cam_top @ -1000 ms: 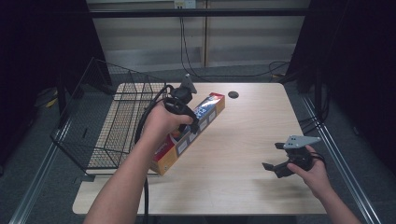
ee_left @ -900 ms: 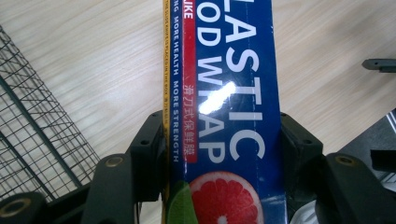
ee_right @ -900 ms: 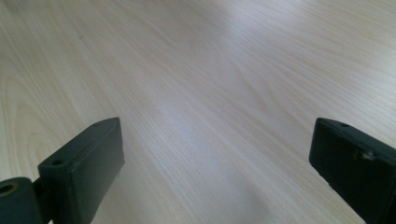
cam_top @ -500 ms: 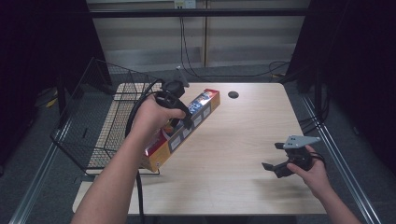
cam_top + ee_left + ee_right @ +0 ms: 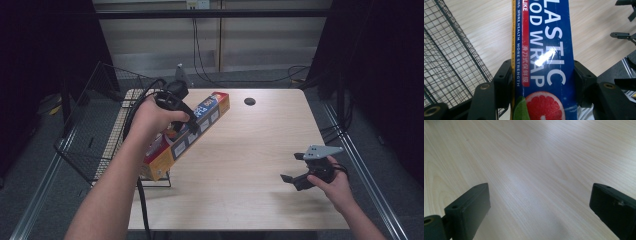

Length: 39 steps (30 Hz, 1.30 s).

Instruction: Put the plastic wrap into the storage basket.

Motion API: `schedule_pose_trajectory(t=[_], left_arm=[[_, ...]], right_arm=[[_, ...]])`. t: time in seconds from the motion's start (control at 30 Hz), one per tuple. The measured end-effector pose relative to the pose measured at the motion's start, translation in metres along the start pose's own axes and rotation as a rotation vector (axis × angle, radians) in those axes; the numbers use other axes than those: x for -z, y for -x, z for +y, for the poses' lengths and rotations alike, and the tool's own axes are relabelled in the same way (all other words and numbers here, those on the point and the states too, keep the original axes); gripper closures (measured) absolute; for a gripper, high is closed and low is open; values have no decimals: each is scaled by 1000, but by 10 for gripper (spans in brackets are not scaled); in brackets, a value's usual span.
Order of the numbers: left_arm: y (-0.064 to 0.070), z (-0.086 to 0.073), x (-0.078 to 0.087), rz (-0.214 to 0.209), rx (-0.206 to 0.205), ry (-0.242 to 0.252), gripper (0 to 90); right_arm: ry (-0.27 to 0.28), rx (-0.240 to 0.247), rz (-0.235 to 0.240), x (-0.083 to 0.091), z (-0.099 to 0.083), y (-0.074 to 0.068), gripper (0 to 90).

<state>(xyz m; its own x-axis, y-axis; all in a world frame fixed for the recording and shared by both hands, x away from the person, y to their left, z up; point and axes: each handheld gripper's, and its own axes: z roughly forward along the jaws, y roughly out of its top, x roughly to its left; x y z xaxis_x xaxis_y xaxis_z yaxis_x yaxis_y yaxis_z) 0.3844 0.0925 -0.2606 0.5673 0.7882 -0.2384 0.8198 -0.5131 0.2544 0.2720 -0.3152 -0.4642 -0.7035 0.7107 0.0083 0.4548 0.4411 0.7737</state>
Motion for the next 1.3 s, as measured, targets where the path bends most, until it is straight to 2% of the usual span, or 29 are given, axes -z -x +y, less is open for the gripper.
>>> schedule_pose_trajectory(t=[0.2,0.47,0.73,0.77,1.0,1.03,1.07,1.1,1.13,1.17,1.2,1.27,1.3], left_arm=[[-6,-3,7,1,23,5,441],[-15,-7,18,27,43,14,442],[-25,-13,27,49,81,26,442],[-27,-14,28,52,76,22,442],[-32,-17,34,69,114,43,442],[-34,-17,36,71,104,35,442],[-34,-18,36,68,118,42,442],[-36,-18,38,71,111,34,442],[-36,-19,38,72,128,42,443],[-38,-20,39,75,121,39,442],[-39,-20,40,72,136,50,442],[-41,-21,42,79,131,43,442],[-42,-22,42,74,145,55,442]], right_arm=[[1,0,-5,0,0,0,28],[6,-5,0,1,0,0,28],[5,-5,2,1,1,0,28],[1,-4,2,1,1,0,28],[2,-1,-6,0,0,0,28],[1,-2,-5,0,0,-1,28],[2,-2,-5,0,0,0,28],[2,-2,-6,0,0,0,28],[3,-2,-6,0,0,0,28],[4,-2,-6,0,0,0,28],[3,-2,-5,0,0,0,28],[2,-4,-4,0,0,-1,28],[1,-4,-2,0,0,-1,28]])
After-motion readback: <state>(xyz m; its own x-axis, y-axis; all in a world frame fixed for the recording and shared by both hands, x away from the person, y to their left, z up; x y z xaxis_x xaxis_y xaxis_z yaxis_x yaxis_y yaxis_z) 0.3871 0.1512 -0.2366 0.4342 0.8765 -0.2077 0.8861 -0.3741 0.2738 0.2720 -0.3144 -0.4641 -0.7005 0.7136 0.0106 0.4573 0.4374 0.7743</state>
